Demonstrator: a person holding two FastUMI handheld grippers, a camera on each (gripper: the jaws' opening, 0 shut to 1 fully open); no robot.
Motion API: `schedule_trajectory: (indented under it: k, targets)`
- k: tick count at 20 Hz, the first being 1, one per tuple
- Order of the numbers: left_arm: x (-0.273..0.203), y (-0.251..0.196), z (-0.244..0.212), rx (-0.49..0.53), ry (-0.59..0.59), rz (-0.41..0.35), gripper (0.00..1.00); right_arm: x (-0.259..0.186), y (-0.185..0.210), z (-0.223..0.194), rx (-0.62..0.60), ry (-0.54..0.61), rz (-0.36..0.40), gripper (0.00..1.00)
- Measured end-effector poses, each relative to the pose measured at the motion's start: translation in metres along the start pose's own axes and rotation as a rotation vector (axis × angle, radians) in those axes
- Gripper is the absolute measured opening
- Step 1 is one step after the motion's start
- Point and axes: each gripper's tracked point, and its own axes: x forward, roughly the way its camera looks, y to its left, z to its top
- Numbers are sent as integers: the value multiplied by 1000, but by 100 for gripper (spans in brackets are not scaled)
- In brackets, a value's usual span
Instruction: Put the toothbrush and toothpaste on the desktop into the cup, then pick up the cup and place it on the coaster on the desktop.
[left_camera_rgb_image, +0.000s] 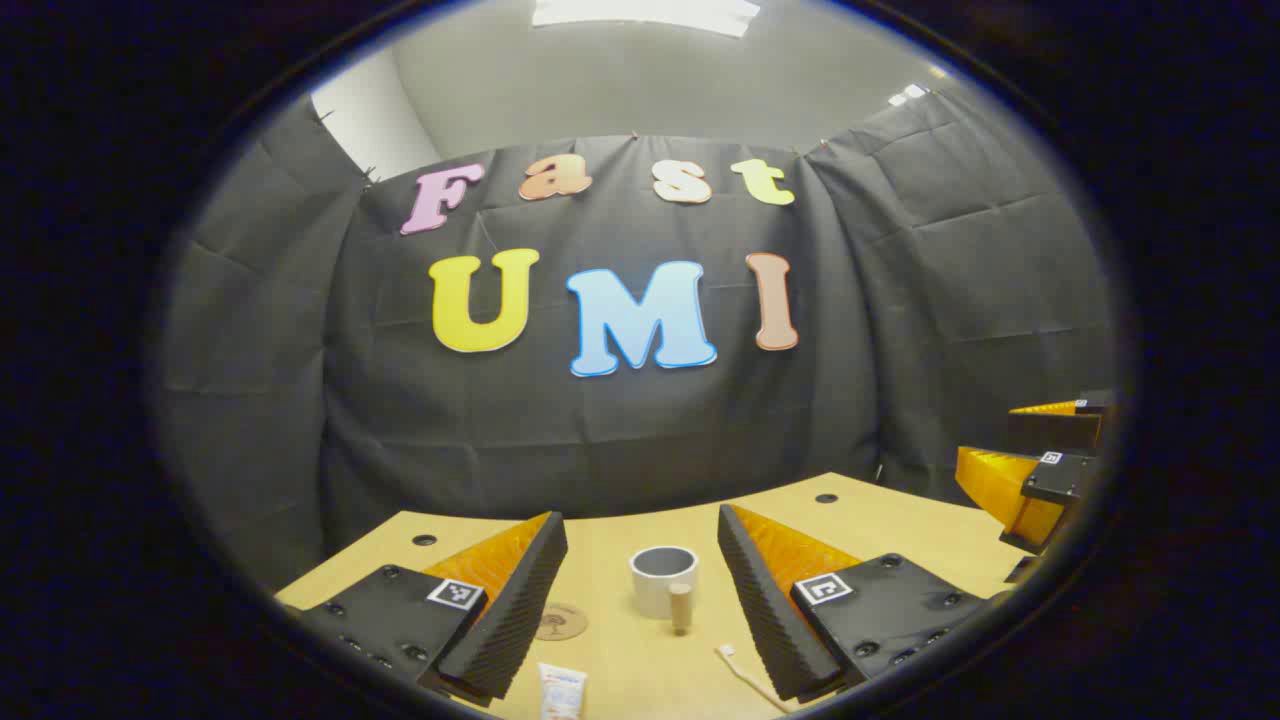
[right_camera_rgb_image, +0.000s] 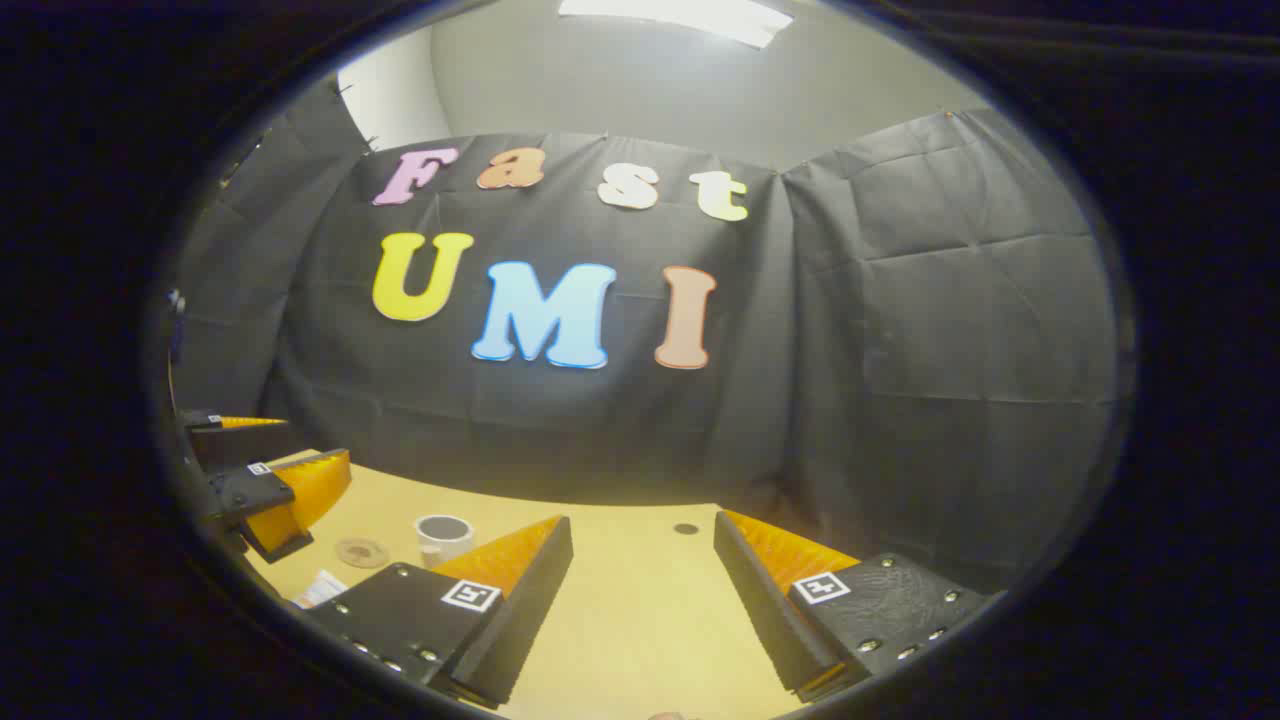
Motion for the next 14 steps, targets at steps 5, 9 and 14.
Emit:
schedule_trajectory:
  k: [5, 9, 14]
  targets:
    - [-11, 53, 16, -39, 14, 63, 97, 6, 58, 17, 31, 37, 114, 90]
    - [-17, 54, 18, -1, 22, 56, 97, 7, 79, 19, 25, 71, 202, 90]
    - [-11, 47, 22, -62, 46, 51, 96, 12, 87, 20, -62, 83, 228, 90]
